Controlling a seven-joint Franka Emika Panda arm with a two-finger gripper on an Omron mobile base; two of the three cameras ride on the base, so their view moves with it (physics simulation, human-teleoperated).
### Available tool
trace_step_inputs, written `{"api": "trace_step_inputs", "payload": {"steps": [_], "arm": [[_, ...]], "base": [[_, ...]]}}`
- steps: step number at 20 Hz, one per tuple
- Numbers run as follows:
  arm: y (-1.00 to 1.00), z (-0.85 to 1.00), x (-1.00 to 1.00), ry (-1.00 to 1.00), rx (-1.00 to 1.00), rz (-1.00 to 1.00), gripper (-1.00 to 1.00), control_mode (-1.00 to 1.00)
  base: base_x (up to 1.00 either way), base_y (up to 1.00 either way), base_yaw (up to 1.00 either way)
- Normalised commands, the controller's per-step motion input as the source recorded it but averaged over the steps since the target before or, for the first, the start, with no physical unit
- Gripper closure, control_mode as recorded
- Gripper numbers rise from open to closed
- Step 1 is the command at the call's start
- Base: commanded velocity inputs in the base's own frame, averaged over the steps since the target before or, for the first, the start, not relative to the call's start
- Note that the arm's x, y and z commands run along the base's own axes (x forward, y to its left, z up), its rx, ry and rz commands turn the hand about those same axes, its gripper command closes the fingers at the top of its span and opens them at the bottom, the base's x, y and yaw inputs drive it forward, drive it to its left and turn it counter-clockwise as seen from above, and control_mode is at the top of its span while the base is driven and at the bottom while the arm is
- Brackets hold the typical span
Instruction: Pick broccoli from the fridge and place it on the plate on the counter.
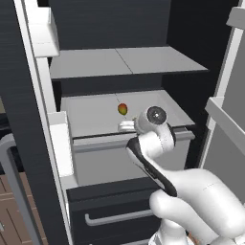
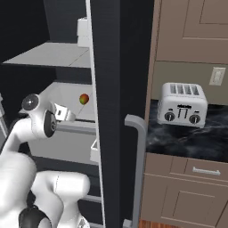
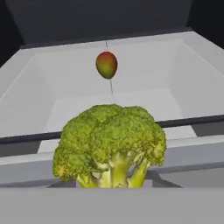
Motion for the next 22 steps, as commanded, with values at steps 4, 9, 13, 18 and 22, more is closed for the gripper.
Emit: {"api": "trace_step_inputs", "payload": {"steps": [4, 9, 13, 18, 22], "arm": [[-0.36, 0.96, -0.7, 0.3, 0.12, -0.08, 1.0, -1.0], [-0.22, 0.6, -0.91, 0.35, 0.0, -0.06, 1.0, -1.0], [0.0, 0.59, -0.87, 0.39, -0.08, 0.0, 1.0, -1.0], [-0.15, 0.2, -0.93, 0.21, -0.12, 0.01, 1.0, -1.0], [-0.22, -0.01, -0.98, -0.19, 0.02, 0.12, 1.0, -1.0]], "base": [[0.0, 0.0, 0.0], [0.0, 0.0, 0.0], [0.0, 0.0, 0.0], [0.0, 0.0, 0.0], [0.0, 0.0, 0.0]]}}
